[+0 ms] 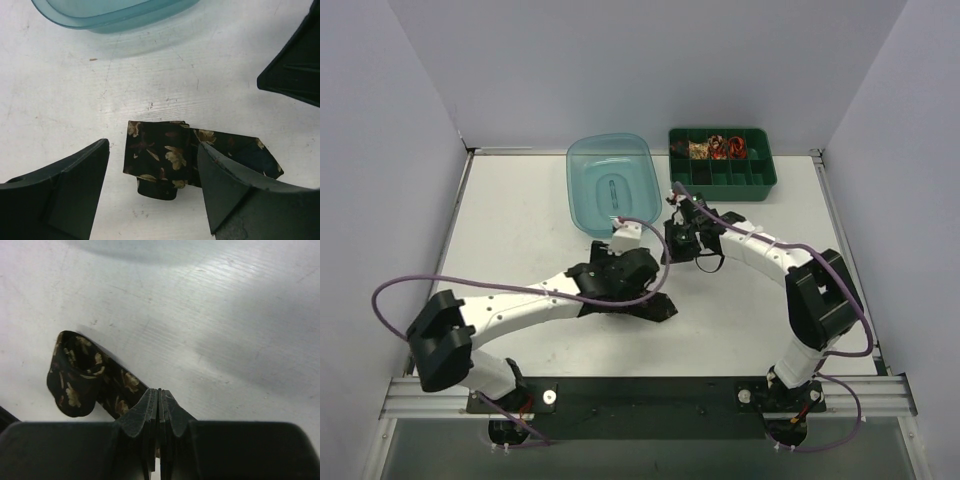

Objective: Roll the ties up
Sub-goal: Roll the tie at the center of the board.

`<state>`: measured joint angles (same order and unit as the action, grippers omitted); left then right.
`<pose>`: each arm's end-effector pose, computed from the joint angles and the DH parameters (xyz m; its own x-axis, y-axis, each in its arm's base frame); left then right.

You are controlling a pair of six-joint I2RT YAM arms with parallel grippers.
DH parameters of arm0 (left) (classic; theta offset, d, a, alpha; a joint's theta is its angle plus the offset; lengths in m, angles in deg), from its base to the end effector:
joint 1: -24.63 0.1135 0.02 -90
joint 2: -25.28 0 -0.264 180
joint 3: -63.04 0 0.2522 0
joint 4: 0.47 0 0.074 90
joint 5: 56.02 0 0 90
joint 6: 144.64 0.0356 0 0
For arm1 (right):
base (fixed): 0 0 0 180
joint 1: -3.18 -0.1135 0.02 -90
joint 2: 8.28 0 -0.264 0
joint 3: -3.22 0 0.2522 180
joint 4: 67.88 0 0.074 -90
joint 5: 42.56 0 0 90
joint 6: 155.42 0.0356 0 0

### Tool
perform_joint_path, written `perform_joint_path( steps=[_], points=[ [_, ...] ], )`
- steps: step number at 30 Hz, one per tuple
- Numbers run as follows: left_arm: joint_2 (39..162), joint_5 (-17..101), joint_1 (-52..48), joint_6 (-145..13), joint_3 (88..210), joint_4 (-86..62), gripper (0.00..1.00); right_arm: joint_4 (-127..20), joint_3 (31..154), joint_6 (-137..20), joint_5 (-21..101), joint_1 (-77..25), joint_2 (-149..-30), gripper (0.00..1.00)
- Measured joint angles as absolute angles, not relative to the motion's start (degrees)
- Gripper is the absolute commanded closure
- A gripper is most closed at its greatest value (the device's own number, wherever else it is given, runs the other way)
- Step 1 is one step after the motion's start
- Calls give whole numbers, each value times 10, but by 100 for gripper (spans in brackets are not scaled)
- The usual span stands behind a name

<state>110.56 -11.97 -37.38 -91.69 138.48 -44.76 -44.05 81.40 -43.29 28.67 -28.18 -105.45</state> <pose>0.1656 -0.2570 0.2535 -0.5544 0.1504 -0.8186 0.1031 0.9884 0.1118 0.3104 0.2026 0.2202 -0.7992 -0.0694 -0.5971 -0.4245 0.7684 0.4789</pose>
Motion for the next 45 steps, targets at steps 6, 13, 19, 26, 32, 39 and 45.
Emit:
perform_joint_path(
  steps=[6,13,19,26,32,39,45],
  points=[
    [964,11,-277,-902,1250,-389,89,-432,866,-446,283,-333,-1057,97],
    [821,202,-204,-902,1092,-298,100,-431,942,-456,267,-397,-1095,97],
    [820,318,-203,-906,988,-203,100,-419,959,-460,260,-426,-1137,97],
    [838,369,-203,-904,948,-134,100,-408,958,-461,260,-430,-1142,98],
    [882,360,-203,-901,948,-89,100,-406,951,-461,261,-431,-1142,98],
    [922,331,-203,-900,948,-63,100,-406,939,-461,263,-441,-1142,98],
    [922,303,-203,-902,948,-52,100,-406,919,-462,266,-445,-1142,99]
  ],
)
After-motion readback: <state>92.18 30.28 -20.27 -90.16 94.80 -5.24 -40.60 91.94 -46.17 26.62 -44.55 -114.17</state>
